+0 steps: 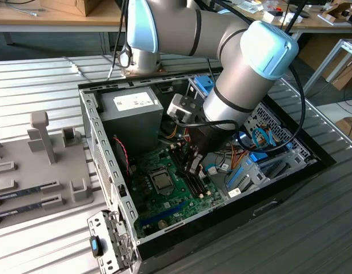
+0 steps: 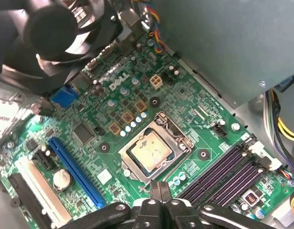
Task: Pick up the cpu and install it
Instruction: 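Install the first cpu locking lever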
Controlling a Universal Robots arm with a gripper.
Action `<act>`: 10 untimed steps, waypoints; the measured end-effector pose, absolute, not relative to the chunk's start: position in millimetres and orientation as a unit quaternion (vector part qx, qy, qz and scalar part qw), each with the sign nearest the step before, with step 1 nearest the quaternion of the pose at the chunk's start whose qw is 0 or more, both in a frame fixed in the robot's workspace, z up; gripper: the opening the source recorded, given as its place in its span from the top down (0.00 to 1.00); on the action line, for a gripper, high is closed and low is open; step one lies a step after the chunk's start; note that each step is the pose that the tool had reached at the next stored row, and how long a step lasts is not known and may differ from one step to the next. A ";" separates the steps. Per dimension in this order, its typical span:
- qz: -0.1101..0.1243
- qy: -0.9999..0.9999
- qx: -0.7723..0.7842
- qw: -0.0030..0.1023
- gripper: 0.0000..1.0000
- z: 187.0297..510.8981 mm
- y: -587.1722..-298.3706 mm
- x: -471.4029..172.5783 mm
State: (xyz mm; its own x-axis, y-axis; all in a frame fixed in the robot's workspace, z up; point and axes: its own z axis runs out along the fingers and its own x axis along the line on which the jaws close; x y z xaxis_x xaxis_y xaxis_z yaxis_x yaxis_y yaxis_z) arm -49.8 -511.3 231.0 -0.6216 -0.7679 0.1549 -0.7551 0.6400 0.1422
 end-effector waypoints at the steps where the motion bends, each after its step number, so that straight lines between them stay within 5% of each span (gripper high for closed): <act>1: -0.031 -0.899 0.424 0.101 0.89 230.9 -508.9 -49.8; 10: -0.031 -0.899 0.424 0.101 0.89 230.8 -501.4 -61.8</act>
